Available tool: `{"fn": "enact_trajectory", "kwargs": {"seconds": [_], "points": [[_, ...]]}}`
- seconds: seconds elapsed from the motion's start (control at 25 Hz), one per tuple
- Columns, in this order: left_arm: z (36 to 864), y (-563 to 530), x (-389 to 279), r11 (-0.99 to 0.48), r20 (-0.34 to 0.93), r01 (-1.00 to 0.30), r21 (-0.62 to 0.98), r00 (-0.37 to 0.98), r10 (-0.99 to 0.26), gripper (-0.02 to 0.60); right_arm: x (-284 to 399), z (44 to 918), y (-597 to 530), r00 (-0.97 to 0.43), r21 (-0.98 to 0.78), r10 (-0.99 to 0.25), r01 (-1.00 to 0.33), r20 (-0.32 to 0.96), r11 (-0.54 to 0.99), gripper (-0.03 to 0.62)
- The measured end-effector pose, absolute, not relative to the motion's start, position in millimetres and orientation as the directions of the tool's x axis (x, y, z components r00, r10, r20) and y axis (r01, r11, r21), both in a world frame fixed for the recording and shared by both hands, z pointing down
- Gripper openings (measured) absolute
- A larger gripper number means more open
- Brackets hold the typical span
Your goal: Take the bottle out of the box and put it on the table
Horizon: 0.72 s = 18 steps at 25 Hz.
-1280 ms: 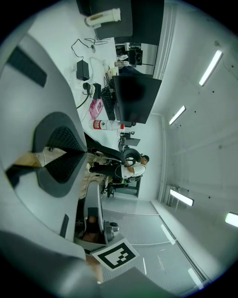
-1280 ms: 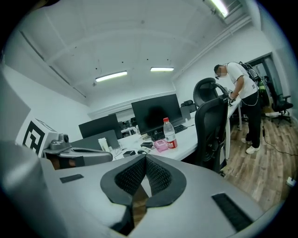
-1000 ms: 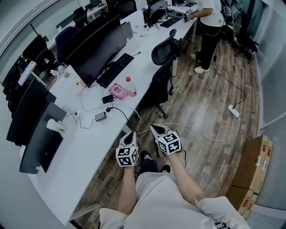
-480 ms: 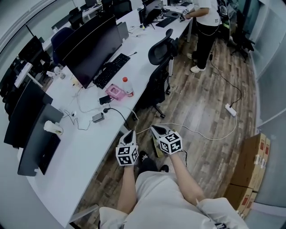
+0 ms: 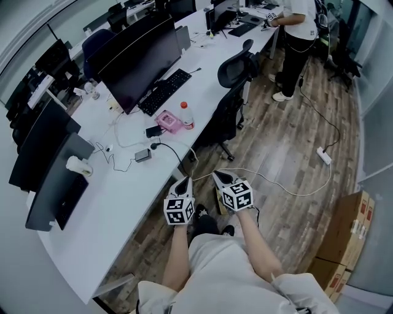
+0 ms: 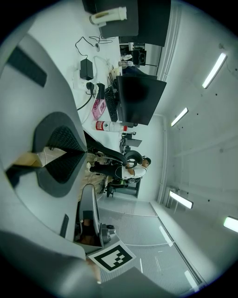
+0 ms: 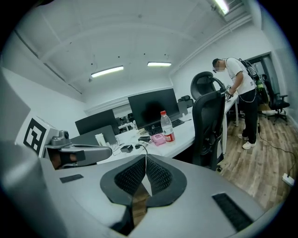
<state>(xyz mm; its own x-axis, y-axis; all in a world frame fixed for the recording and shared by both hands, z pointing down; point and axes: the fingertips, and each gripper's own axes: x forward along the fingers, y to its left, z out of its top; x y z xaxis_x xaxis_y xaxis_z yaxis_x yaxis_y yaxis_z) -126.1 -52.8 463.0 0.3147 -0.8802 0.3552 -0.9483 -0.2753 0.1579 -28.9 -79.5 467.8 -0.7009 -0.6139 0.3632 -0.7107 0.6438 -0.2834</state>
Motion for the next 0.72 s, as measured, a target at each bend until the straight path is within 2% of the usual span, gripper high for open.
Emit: {"fn": "enact_trajectory", "kwargs": {"seconds": [0.72], "points": [[461,-57,-140,-0.263,0.354,-0.953,0.153,0.301,-0.885,0.014,-32,469,-84,-0.702,-0.291,-0.613,-0.71,0.362,0.641,0.041]]}}
